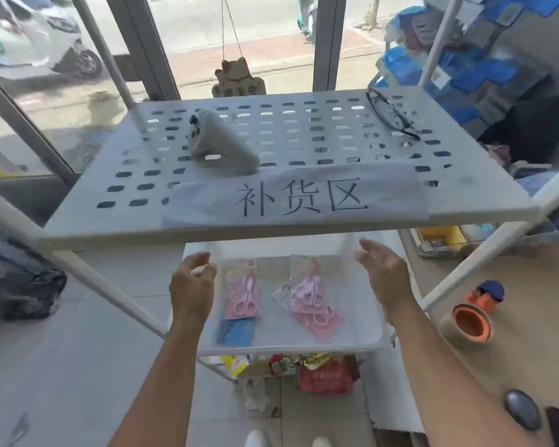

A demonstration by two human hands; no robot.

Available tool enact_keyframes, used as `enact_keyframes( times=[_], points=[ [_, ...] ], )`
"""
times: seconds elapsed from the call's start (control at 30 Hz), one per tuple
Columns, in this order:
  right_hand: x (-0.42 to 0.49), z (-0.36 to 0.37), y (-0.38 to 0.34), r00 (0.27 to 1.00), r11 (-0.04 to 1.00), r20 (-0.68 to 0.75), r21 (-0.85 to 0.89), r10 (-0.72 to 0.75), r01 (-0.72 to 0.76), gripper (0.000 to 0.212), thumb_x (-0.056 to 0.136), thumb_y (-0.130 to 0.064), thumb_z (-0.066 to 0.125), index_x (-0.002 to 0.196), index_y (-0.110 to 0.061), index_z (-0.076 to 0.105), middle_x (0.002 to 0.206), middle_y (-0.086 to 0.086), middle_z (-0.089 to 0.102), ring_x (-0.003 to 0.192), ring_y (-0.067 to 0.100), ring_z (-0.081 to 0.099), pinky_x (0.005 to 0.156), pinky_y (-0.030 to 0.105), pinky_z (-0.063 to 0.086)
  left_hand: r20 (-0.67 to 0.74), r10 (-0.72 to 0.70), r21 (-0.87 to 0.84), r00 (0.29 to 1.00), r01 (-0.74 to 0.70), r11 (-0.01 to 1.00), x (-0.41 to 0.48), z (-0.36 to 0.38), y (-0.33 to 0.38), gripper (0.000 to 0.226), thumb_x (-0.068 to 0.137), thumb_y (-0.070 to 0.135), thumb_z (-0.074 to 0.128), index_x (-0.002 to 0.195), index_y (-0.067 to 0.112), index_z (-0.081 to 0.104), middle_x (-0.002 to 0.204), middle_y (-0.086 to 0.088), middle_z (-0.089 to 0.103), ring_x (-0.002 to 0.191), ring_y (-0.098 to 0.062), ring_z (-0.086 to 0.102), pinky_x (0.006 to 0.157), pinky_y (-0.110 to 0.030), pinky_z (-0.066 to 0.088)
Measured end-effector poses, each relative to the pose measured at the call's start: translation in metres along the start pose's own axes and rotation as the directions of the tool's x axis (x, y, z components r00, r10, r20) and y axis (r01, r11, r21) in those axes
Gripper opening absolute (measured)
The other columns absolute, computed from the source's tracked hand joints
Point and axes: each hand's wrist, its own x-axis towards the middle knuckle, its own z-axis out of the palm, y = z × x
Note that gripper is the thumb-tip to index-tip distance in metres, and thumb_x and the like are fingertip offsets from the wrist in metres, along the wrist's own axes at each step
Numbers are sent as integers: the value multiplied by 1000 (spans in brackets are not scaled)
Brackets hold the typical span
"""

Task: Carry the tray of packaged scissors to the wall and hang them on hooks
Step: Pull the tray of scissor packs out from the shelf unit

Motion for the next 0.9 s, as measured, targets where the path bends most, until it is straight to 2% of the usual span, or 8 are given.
enact_keyframes(
  times=[0.1, 0.17, 0.27, 0.33, 0.43, 0.6, 0.7, 0.9],
  points=[
    [14, 5, 8, 995, 997, -75, -47, 61, -65, 37, 97, -7, 60, 134, -9, 64, 133, 8, 64, 111, 16, 56, 85, 20, 41, -25, 7, 190, 1000, -2, 982, 20, -2, -11, 27, 94, 15, 59, 119, 13, 68, 119, -12, 71, 106, -32, 66, 94, -38, 50],
    [18, 8, 15, 984, 989, -105, -27, 145, -148, 38, 97, -4, 57, 135, -7, 61, 131, 12, 63, 100, 18, 59, 72, 13, 44, -9, -26, 259, 1000, 28, 965, 30, -5, -17, 32, 94, 15, 57, 125, 14, 66, 127, -14, 67, 114, -37, 62, 99, -42, 47],
    [19, 10, 20, 970, 976, -138, -51, 202, -211, 37, 98, -2, 55, 135, -5, 61, 100, 2, 61, 71, 9, 54, 51, 8, 42, 42, -93, 267, 995, 79, 960, 37, -13, -24, 38, 96, 13, 54, 132, 15, 61, 122, -14, 67, 106, -33, 62, 92, -36, 46],
    [17, 12, 23, 960, 968, -139, -22, 245, -250, 34, 98, -4, 56, 131, -7, 64, 92, -8, 59, 76, 16, 60, 65, 21, 50, 80, -117, 226, 990, 97, 969, 39, -19, -28, 36, 97, 15, 54, 132, 18, 62, 107, -11, 68, 92, -29, 61, 81, -33, 45],
    [14, 11, 27, 944, 951, -117, 34, 309, -307, 29, 94, -15, 65, 123, -19, 70, 119, 12, 72, 104, 33, 68, 91, 43, 57, 143, -163, 120, 976, 147, 982, 39, -25, -32, 34, 98, 18, 56, 131, 20, 62, 98, -10, 71, 84, -28, 64, 75, -38, 52],
    [7, -5, 21, 931, 931, 9, 28, 364, -364, 39, 101, -5, 55, 136, -21, 63, 100, 6, 74, 75, 18, 67, 54, 25, 50, 225, -230, 25, 947, 231, 973, 34, -35, -24, 38, 99, 5, 53, 135, 18, 56, 81, -4, 64, 63, -20, 57, 48, -30, 47],
    [-2, -17, 16, 933, 937, 85, -27, 350, -349, 43, 103, -2, 50, 141, -20, 59, 93, 0, 73, 79, 17, 67, 61, 31, 51, 233, -228, 16, 945, 231, 973, 23, -44, -20, 38, 98, 4, 52, 134, 17, 58, 83, -4, 63, 63, -20, 58, 39, -26, 46],
    [-17, -43, 12, 933, 955, 216, 3, 289, -297, 43, 102, -7, 53, 139, -26, 62, 110, 17, 73, 93, 32, 69, 80, 47, 56, 212, -225, -16, 951, 234, 972, -8, -62, -21, 34, 99, 3, 52, 130, 15, 59, 93, -12, 65, 71, -25, 60, 56, -34, 50]
  ],
)
